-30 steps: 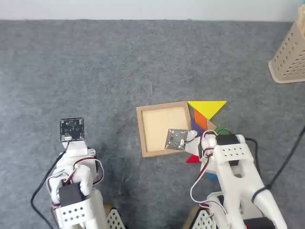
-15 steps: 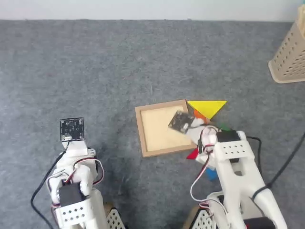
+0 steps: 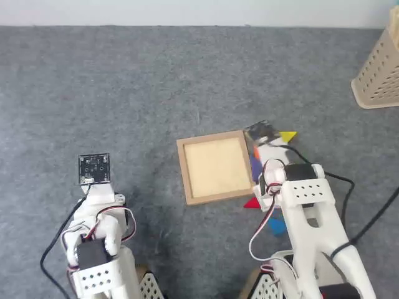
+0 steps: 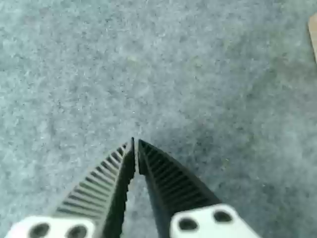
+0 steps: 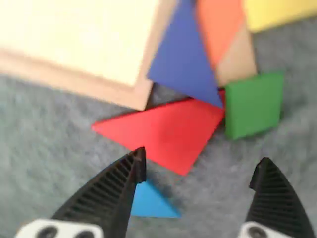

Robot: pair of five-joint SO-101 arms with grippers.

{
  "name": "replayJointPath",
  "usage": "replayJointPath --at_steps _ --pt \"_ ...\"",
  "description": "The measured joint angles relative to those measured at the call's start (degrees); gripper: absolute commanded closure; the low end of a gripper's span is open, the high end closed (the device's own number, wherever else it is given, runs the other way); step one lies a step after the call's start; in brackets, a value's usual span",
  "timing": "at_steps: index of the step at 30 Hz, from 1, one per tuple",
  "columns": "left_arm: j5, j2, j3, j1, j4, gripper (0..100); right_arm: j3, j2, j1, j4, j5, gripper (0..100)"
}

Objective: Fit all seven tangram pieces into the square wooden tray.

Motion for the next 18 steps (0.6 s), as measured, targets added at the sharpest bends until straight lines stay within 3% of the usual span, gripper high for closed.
replayJointPath --at_steps 5,18 --pt "0.0 0.0 0.0 0.0 0.0 99 -0.9 2.3 -4.1 0.0 -13.7 66.4" --pt "0.0 0.0 0.0 0.0 0.0 99 -17.8 29.8 0.3 -0.1 -26.2 74.6"
